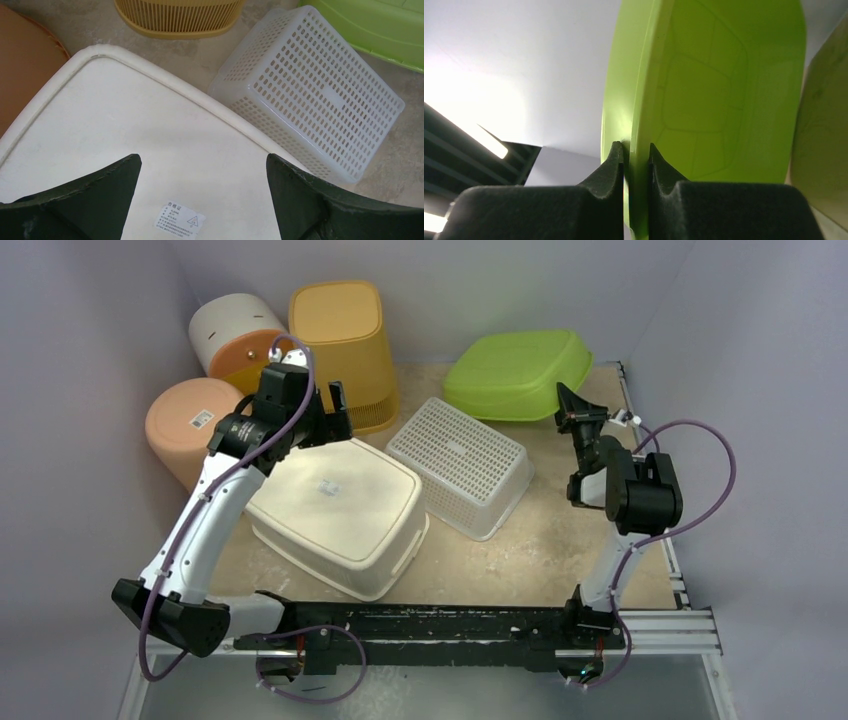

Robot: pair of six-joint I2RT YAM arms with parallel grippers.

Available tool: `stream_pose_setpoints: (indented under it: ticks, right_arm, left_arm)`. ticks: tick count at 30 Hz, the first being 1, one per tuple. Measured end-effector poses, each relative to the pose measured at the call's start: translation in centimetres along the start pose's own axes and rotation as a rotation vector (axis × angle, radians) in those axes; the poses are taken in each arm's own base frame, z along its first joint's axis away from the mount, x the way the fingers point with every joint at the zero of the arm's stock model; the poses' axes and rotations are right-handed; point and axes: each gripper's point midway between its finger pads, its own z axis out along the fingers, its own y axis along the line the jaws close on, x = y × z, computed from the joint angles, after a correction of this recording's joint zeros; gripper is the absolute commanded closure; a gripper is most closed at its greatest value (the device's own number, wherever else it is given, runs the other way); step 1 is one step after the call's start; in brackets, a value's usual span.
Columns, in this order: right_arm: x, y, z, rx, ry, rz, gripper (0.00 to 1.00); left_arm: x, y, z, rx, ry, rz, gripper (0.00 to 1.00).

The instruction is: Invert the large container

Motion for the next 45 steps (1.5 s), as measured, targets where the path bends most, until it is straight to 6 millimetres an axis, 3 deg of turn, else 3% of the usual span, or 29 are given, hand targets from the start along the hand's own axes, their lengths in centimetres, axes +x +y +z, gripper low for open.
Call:
stream_pose_setpoints:
  ticks: [10, 17, 19, 25, 27, 33, 38, 41, 45]
  right_arm:
    - [-2.3, -2.2, -0.9, 0.055, -0.008, -0.016, 0.75]
    - [-4.3, -4.9, -1.5, 0.145, -0.041, -0.07, 0.72]
    - [-4.9, -6.4, -1.9, 0.201, -0.049, -0.102, 0.72]
    - [-5.7, -14.4, -4.8, 0.468, -0.032, -0.141, 0.73]
    - [-5.7, -15.4, -5.4, 0.513, -0.025, -0.15, 0.73]
    - [-5.7, -16.8, -6.0, 0.573, 0.0, -0.193, 0.72]
    - [-5.9, -17.4, -6.4, 0.655, 0.023, -0.25, 0.65]
    - [-6.8, -16.7, -5.8, 0.734, 0.038, -0.334, 0.59]
    - [-8.8, -14.7, -3.3, 0.819, 0.054, -0.488, 0.48]
  left_arm:
    - [0.0, -0.1, 0.4, -0.001, 0.004, 0.0, 0.08]
    - [0.1, -0.1, 0.8, -0.004, 0.01, 0.001, 0.08]
    - [0.1, -0.1, 0.9, -0.006, 0.013, 0.001, 0.08]
    - [0.2, -0.1, 1.0, -0.008, 0.017, 0.002, 0.08]
    - [0.2, -0.1, 1.1, -0.008, 0.019, 0.002, 0.08]
    - [0.3, -0.1, 1.3, -0.011, 0.024, 0.003, 0.08]
    - [0.4, -0.1, 1.3, -0.012, 0.026, 0.004, 0.08]
    - [0.6, 0.0, 1.4, -0.014, 0.03, 0.004, 0.08]
    - [0.7, 0.0, 1.6, -0.014, 0.031, 0.004, 0.08]
